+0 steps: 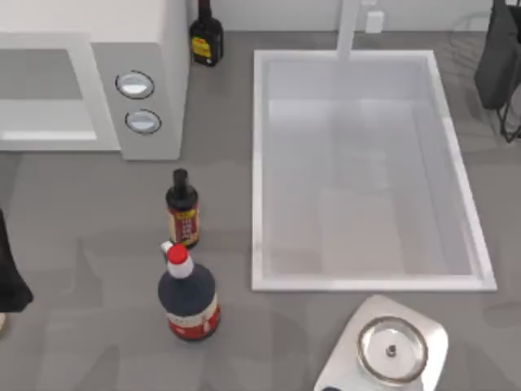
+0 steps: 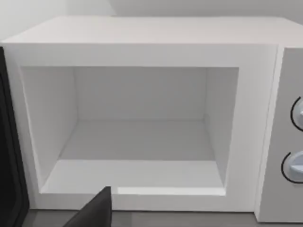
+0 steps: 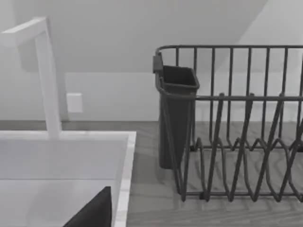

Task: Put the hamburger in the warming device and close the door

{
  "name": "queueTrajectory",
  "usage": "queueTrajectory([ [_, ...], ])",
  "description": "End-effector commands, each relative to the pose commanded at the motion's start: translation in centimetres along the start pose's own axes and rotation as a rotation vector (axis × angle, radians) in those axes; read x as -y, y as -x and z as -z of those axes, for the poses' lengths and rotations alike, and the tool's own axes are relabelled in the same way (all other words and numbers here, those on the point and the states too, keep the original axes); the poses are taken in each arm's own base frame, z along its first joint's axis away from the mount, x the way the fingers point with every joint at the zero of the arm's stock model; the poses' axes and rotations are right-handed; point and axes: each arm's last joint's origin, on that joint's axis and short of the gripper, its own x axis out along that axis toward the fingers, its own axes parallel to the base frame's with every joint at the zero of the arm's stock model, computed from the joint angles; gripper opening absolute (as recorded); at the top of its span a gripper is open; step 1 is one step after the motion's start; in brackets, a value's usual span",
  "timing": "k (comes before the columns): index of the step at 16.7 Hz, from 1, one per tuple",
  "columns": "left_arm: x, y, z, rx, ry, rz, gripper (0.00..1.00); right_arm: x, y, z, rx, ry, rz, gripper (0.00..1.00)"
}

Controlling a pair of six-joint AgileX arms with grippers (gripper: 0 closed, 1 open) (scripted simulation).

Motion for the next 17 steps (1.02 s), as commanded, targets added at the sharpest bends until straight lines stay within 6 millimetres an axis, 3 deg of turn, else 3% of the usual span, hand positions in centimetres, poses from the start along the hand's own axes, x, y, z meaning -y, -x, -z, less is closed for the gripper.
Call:
queueTrajectory([
  [4, 0.0, 0.0, -0.5, -0.031, -0.033, 0.000, 1.00, 0.0, 0.0, 0.0, 0.000, 0.000, 0.000, 1.00],
  [8, -0.3, -0.7, -2.5, -0.220, -0.213, 0.002, 1.00, 0.0, 0.0, 0.0, 0.000, 0.000, 0.000, 1.00],
  [12, -1.0, -3.3, -3.9, -0.589, -0.470, 0.084, 1.00, 0.0, 0.0, 0.0, 0.000, 0.000, 0.000, 1.00],
  [17, -2.5, -8.4, -3.0, -1.095, -0.722, 0.389, 1.00, 0.0, 0.0, 0.0, 0.000, 0.000, 0.000, 1.00],
])
